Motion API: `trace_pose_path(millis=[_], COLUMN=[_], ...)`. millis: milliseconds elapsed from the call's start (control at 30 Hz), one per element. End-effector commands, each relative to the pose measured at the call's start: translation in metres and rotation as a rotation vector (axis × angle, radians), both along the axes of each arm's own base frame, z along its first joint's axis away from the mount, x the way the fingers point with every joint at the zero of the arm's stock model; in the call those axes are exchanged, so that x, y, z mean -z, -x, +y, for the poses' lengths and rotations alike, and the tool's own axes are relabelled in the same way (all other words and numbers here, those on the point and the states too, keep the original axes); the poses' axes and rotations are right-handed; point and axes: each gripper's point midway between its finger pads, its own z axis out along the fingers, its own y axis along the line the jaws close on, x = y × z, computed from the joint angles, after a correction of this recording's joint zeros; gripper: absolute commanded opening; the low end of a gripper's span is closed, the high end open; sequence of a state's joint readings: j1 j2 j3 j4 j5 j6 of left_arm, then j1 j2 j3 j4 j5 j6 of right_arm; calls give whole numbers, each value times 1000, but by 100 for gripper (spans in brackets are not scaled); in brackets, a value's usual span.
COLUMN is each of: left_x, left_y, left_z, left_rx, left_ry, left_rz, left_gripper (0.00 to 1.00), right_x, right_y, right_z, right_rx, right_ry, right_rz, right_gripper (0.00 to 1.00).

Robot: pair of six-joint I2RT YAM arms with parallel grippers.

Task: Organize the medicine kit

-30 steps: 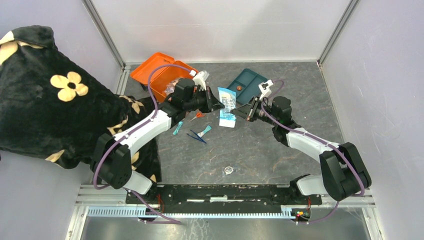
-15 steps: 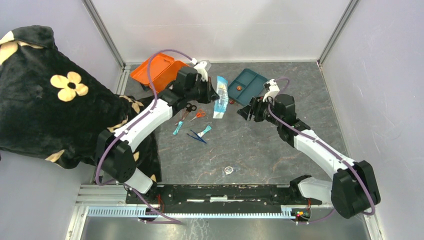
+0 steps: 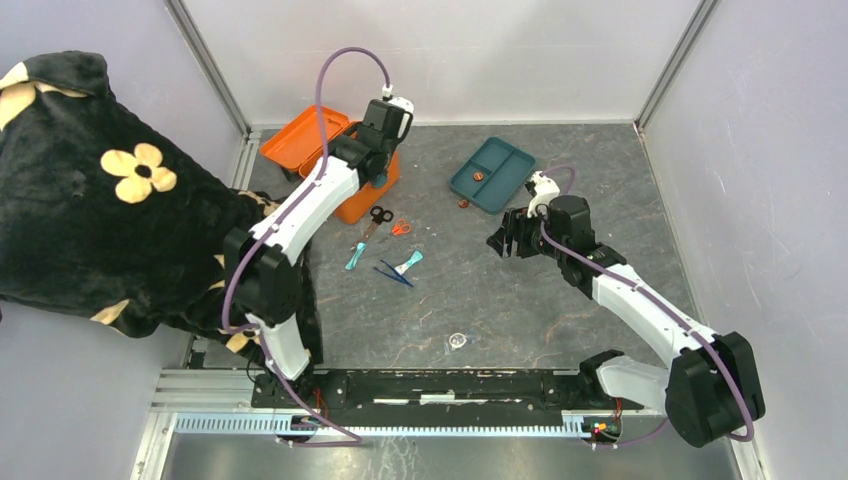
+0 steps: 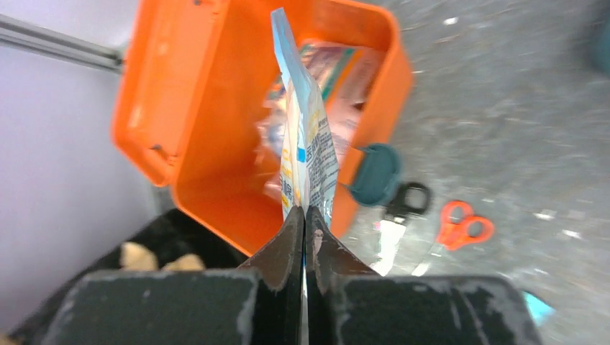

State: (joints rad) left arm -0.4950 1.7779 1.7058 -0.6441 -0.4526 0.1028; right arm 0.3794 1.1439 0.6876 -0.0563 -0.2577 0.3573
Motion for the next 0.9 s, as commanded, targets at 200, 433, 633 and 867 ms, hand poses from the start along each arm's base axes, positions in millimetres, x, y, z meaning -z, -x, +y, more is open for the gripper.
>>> trace_pose_path(millis=[200,433,633,867], left_x=[-4,15,-9,-33], left_y=[-49,-59,-56,-14], left_z=[53,67,63,8], left_rx=[1,-40,-76,-44], left_ry=[-493,-511,-423,-71], left_rz=[7,24,-47,-108], left_gripper=[2,36,60,71], right_x=[9,12,13,20], right_y=[11,13,11,5], right_z=[-12,-13,-12,-12], right_rx=[-23,-22,-15,61], right_ry=[78,85,79,28], right_rz=[-6,4,12,53], right_gripper=[72,73,73,72])
